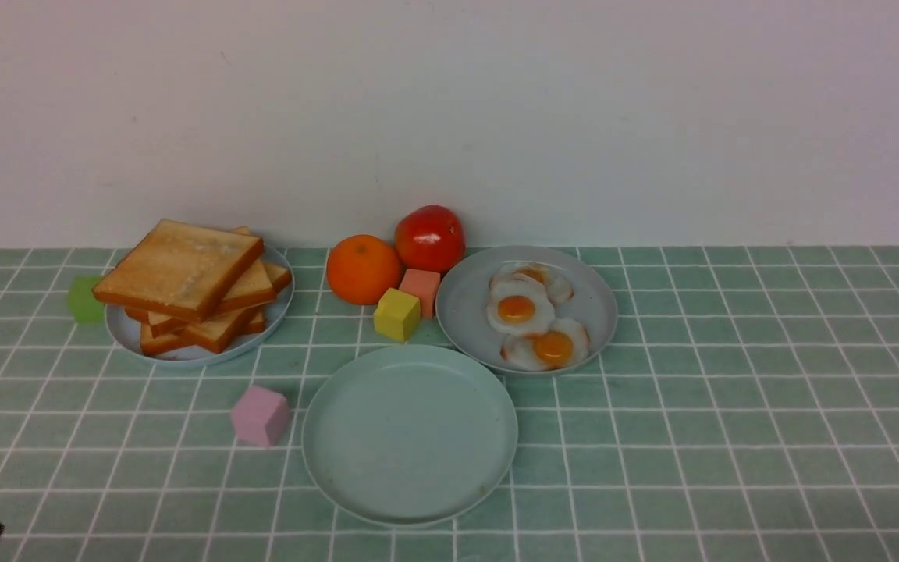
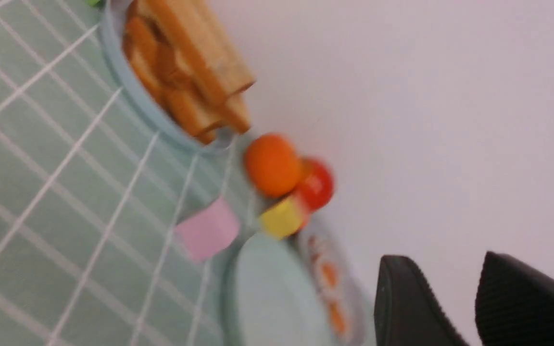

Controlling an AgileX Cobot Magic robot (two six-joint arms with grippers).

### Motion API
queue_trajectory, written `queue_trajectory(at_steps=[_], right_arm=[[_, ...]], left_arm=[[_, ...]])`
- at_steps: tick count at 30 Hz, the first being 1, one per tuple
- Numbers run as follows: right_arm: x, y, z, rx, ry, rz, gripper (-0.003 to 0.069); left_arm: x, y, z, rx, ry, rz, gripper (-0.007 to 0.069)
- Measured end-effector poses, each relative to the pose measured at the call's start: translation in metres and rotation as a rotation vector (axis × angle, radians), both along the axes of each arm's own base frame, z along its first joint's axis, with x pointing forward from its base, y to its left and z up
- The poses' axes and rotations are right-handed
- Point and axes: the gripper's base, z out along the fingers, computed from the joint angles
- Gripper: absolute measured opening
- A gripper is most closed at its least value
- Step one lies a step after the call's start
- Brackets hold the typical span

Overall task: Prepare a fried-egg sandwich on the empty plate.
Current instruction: Use the left arm to grab a slice of bread

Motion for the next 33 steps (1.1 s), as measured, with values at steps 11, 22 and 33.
queue_trajectory(at_steps=[11, 22, 33], right_arm=[[0.000, 0.000, 0.000, 0.000, 0.000, 0.000, 0.0241], [0.002, 0.002, 0.003, 0.163, -0.045, -0.027, 0.0241], [0.000, 0.007, 0.050, 0.673, -0.172, -0.034, 0.0213]], left_arm=[[0.009, -0.017, 0.081, 0.455, 0.105, -0.217, -0.0013], [0.085, -0.044, 0.130, 0.860, 0.518, -0.585, -0.0013], [0.196, -0.063, 0.119, 0.966, 0.739, -0.552, -0.0013]])
